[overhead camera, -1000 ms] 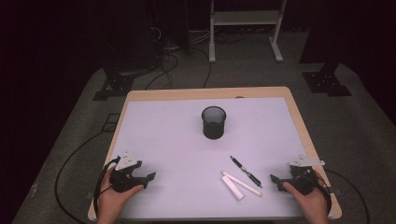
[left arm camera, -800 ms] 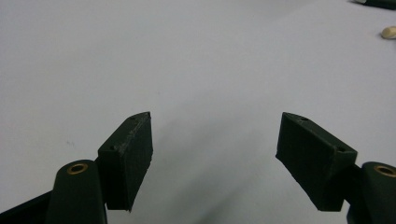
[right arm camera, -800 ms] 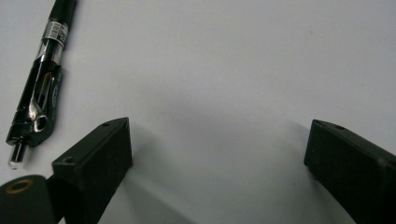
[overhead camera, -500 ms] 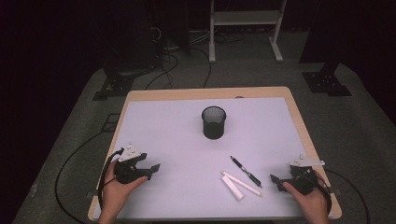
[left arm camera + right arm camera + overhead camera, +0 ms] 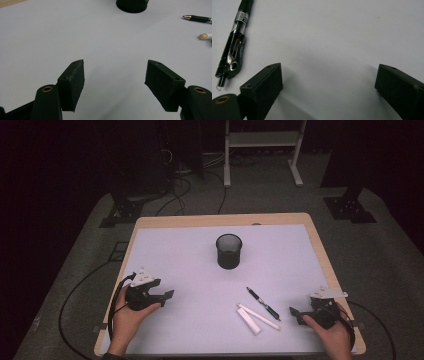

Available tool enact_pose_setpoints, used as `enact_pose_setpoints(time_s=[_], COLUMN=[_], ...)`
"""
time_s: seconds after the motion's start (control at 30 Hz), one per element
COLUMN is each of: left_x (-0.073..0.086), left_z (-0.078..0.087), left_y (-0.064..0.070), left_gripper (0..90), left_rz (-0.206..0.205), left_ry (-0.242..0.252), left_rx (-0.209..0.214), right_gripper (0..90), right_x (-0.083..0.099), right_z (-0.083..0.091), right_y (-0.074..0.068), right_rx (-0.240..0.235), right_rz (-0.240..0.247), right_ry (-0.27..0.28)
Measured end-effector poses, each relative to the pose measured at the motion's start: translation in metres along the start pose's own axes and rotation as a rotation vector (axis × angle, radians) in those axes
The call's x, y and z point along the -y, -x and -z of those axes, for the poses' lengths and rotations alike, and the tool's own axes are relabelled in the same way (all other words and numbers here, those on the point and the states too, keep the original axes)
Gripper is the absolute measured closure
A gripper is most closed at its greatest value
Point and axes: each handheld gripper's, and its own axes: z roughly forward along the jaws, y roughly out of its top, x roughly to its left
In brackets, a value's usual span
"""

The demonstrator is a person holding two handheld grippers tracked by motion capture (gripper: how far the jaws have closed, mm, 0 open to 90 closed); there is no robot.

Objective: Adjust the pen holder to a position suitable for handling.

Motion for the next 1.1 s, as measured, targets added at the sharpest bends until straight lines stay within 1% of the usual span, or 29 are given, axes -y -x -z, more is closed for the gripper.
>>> enact_pose_setpoints(time_s=[0.17,0.23,0.37,0.57,0.67,0.87,0.9,1.03,1.1], left_x=[-0.005,-0.009,-0.013,-0.025,-0.028,-0.038,-0.039,-0.043,-0.048], left_z=[-0.002,-0.005,-0.008,-0.014,-0.017,-0.023,-0.024,-0.028,-0.029], left_y=[0.002,0.002,0.003,0.007,0.009,0.010,0.010,0.010,0.010], left_gripper=[31.6,31.8,31.9,32.3,32.4,32.9,33.0,33.6,34.1], left_rz=[-0.005,-0.003,-0.008,-0.020,-0.026,-0.041,-0.035,-0.038,-0.046], left_ry=[0.000,-0.005,-0.014,-0.001,-0.007,-0.003,0.002,-0.001,0.000], left_rx=[0.006,0.017,0.024,0.039,0.046,0.061,0.066,0.077,0.083], right_gripper=[6.6,6.6,6.6,6.7,6.7,6.7,6.6,6.6,6.7], right_x=[0.000,0.000,0.000,0.000,0.000,0.000,0.000,0.000,0.000], right_z=[0.000,0.000,0.000,0.000,0.000,0.000,0.000,0.000,0.000], right_y=[0.000,0.000,0.000,0.000,0.000,0.000,0.000,0.000,0.000], right_rx=[0.000,0.000,0.000,0.001,0.001,0.001,0.001,0.003,0.003], right_rz=[0.000,0.000,0.000,0.002,0.001,0.003,0.003,0.005,0.005], right_ry=[0.000,0.000,0.000,0.001,0.000,0.001,0.001,0.002,0.001])
